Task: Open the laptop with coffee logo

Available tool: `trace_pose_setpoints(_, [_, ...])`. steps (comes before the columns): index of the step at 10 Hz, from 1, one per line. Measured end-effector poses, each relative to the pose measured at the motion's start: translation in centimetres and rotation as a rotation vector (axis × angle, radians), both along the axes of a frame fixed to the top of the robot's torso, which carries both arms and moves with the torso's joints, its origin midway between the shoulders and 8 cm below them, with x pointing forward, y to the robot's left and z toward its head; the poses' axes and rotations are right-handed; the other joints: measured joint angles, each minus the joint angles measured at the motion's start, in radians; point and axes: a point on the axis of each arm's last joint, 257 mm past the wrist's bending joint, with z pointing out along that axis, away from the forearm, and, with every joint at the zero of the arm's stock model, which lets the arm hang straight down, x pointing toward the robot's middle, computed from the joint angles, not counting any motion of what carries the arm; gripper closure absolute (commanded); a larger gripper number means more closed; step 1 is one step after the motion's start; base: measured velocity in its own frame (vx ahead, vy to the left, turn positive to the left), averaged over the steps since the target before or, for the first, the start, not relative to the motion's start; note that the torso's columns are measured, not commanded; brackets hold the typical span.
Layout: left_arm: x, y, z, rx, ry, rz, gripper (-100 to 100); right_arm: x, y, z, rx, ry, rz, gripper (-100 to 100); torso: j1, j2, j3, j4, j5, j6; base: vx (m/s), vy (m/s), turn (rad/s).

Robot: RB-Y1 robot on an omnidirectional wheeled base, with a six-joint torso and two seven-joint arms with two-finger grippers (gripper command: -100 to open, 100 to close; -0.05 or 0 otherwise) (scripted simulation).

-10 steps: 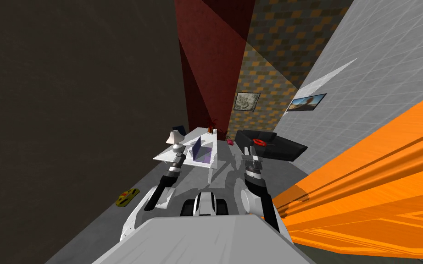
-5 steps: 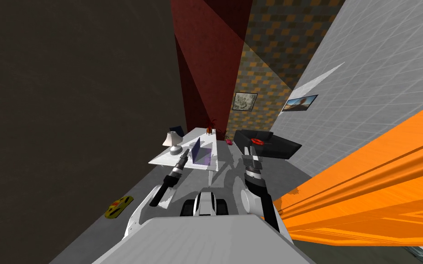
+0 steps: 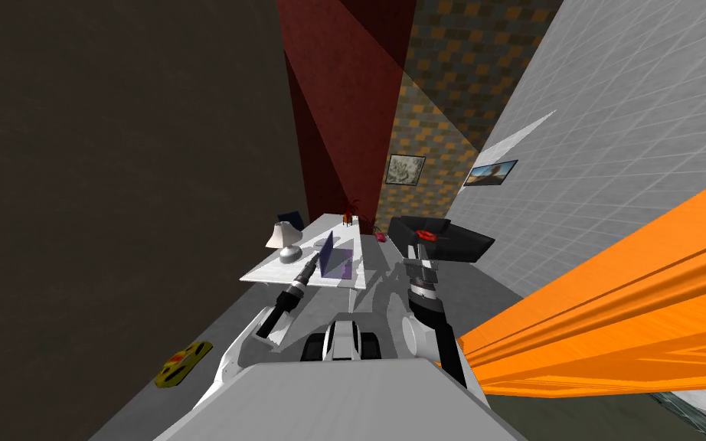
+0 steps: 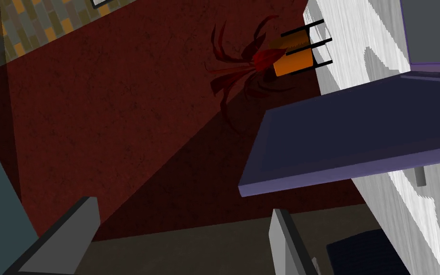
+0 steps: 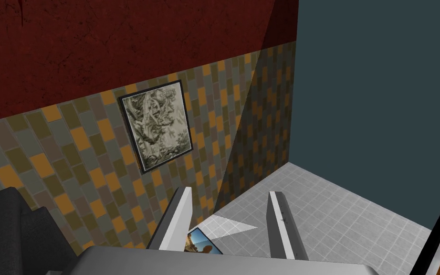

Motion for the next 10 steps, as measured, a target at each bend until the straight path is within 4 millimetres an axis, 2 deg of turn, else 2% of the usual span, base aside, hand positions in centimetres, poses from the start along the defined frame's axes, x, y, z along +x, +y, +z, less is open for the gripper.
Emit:
trace_pose_setpoints(6, [0.6, 0.5, -5.8, 0.141, 0.112, -0.013, -100, 0.0, 0.0, 0.0, 0.0, 0.0, 0.0, 0, 0.0, 0.001, 0.0, 0.0, 0.0, 0.0, 0.042, 0.049, -0.063])
trace_pose_setpoints(9, [0.7, 0.6, -5.7, 0.142, 0.114, -0.011, -100, 0.0, 0.0, 0.0, 0.0, 0.0, 0.0, 0, -0.002, 0.001, 0.0, 0.0, -0.001, 0.0, 0.032, -0.006, -0.012])
trace_pose_setpoints(10, [0.7, 0.6, -5.7, 0.142, 0.114, -0.011, 100, 0.0, 0.0, 0.0, 0.0, 0.0, 0.0, 0, -0.001, 0.001, 0.001, 0.0, 0.0, 0.0, -0.003, -0.002, 0.031])
